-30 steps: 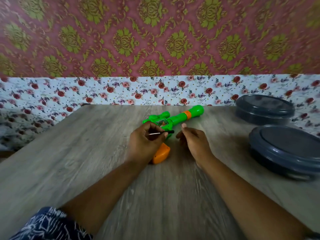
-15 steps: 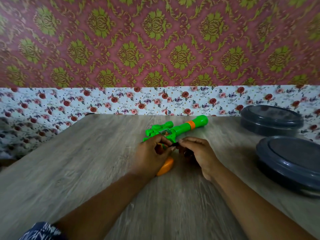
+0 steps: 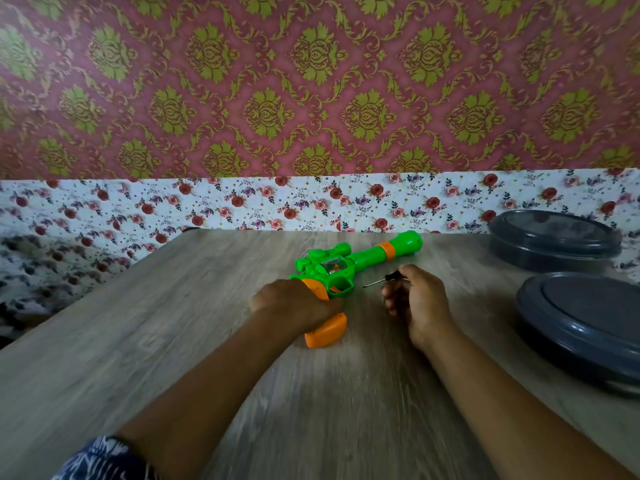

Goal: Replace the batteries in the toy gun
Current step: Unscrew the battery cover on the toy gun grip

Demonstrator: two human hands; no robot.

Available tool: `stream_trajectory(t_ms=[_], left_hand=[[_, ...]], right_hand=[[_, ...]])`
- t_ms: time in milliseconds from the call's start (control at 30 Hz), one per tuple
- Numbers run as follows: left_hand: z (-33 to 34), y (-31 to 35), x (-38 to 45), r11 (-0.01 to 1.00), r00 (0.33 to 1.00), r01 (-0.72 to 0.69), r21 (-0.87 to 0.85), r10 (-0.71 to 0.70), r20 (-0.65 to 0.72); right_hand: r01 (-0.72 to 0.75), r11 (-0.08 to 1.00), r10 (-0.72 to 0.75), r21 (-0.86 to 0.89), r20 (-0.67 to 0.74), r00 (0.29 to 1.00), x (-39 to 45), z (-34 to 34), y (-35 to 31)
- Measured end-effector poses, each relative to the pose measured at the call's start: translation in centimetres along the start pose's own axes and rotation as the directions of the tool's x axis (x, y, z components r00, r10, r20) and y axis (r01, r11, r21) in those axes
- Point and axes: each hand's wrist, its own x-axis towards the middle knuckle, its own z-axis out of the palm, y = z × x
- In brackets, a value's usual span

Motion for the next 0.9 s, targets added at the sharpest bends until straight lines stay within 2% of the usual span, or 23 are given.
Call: stream_trajectory(t_ms=[100, 167, 200, 267, 333, 433, 567, 633, 733, 833, 900], left_hand=[[-0.7, -1.0, -0.1, 0.98, 1.0, 0.008, -0.197, -0.009, -0.008], [-0.9, -1.9, -0.6, 0.918, 0.999, 0.029, -0.396, -0.01, 0.049], [-1.1, -2.2, -0.6, 0.851, 0.995, 0.053, -0.522, 0.002, 0.104], [-0.9, -2.6, -0.3, 0.643, 0.973, 0.17, -0.746, 0.01, 0.23], [-0.6, -3.0, 0.2, 0.438, 0.952, 0.256, -0.862, 0.039, 0.302], [0.0, -3.7, 0.6, 0.23, 0.924, 0.32, -0.919, 0.137, 0.356], [0.5, -3.2, 0.4, -0.021, 0.878, 0.43, -0.902, 0.244, 0.413], [0.7, -2.8, 0.3, -0.088, 0.882, 0.422, -0.902, 0.27, 0.386], [1.0, -2.2, -0.1, -0.11, 0.925, 0.298, -0.948, 0.279, 0.259], [1.3, -1.9, -0.1, -0.225, 0.958, 0.22, -0.949, 0.235, 0.166], [1.6, -2.2, 0.2, -0.258, 0.968, 0.198, -0.946, 0.204, 0.147]], right_hand=[[0.012, 1.0, -0.012, 0.021, 0.01, 1.0, 0.3, -0.4, -0.1], [-0.002, 1.0, 0.001, 0.032, 0.025, 1.0, 0.3, -0.5, 0.1], [-0.005, 0.999, 0.004, 0.048, 0.025, 1.0, 0.4, -0.6, 0.0], [-0.005, 0.996, 0.003, 0.084, 0.024, 1.0, 0.5, -0.5, 0.1], [-0.003, 0.995, 0.0, 0.096, 0.025, 1.0, 0.5, -0.4, 0.1], [0.016, 0.997, -0.02, 0.08, 0.04, 0.999, 0.4, -0.3, 0.1], [0.034, 0.996, -0.038, 0.079, 0.054, 0.998, 0.3, -0.4, 0.2], [0.033, 0.996, -0.038, 0.086, 0.055, 0.998, 0.3, -0.5, 0.2], [0.027, 0.992, -0.033, 0.121, 0.046, 0.998, 0.5, -0.6, 0.1], [0.038, 0.992, -0.043, 0.122, 0.038, 0.998, 0.5, -0.6, 0.1], [0.044, 0.993, -0.049, 0.105, 0.038, 0.998, 0.3, -0.5, 0.1]])
